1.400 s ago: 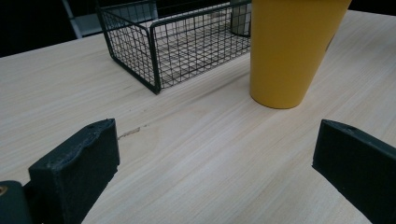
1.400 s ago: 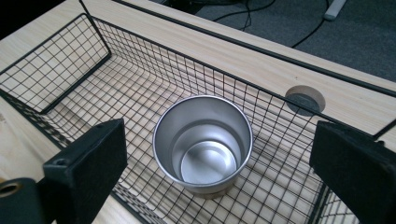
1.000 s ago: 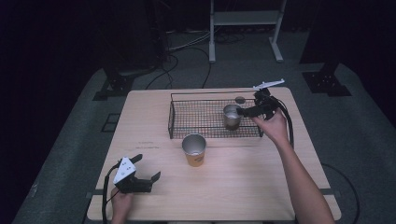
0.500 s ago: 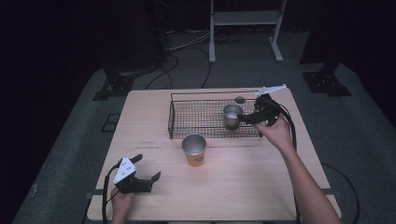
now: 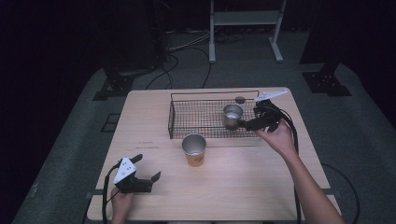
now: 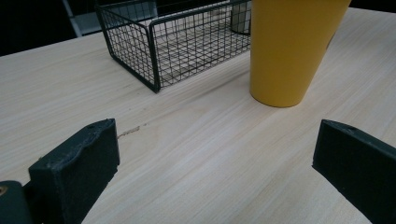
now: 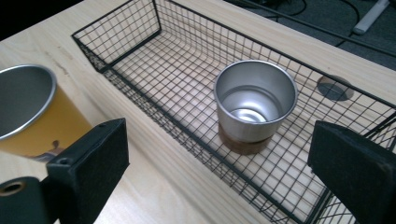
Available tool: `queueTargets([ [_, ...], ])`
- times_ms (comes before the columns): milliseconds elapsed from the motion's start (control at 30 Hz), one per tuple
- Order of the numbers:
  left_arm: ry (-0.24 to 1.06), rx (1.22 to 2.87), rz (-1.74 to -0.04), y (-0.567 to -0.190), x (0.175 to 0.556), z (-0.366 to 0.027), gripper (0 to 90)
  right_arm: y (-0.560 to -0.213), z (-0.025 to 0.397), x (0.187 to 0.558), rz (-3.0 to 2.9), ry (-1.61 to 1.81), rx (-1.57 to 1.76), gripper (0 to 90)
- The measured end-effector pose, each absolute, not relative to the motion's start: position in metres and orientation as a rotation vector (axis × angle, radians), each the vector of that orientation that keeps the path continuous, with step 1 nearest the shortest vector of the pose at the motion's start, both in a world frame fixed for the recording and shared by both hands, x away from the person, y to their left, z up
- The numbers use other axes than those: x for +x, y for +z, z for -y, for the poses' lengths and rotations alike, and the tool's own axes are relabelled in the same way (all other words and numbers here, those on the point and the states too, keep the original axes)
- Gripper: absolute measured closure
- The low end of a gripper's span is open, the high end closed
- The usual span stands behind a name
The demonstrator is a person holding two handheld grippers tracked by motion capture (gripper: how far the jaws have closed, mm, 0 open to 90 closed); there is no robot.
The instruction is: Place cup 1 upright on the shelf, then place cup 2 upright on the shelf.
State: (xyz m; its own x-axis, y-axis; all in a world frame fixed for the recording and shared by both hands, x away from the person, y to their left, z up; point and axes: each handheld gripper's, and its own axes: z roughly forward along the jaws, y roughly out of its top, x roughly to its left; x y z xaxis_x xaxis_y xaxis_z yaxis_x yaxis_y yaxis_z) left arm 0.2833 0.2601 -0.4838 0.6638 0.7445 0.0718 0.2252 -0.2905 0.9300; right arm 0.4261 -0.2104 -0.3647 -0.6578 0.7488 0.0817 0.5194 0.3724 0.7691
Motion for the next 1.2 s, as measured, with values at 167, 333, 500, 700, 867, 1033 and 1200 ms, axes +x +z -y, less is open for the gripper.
queueTargets([
  [167, 0.623, 1.836, -0.771, -0.484, 0.283, -0.26, 0.0, -0.366, 0.209, 0.417, -2.362, 1.19, 1.108, 4.4],
  [333, 0.622, 1.837, -0.772, -0.484, 0.284, -0.261, 0.0, -0.367, 0.21, 0.408, -2.371, 1.2, 1.094, 4.4],
  [500, 0.621, 1.836, -0.77, -0.484, 0.284, -0.261, 0.0, -0.369, 0.212, 0.4, -2.38, 1.201, 1.076, 4.4],
  [700, 0.616, 1.824, -0.773, -0.484, 0.284, -0.262, 0.0, -0.37, 0.214, 0.389, -2.388, 1.221, 1.057, 4.4],
  [867, 0.615, 1.825, -0.773, -0.484, 0.284, -0.262, 0.0, -0.372, 0.216, 0.38, -2.401, 1.223, 1.031, 4.4],
  [1033, 0.614, 1.822, -0.772, -0.484, 0.284, -0.262, 0.0, -0.375, 0.218, 0.372, -2.402, 1.228, 1.037, 4.4],
  [1200, 0.615, 1.825, -0.771, -0.484, 0.284, -0.261, 0.0, -0.378, 0.215, 0.363, -2.414, 1.227, 1.006, 4.4],
])
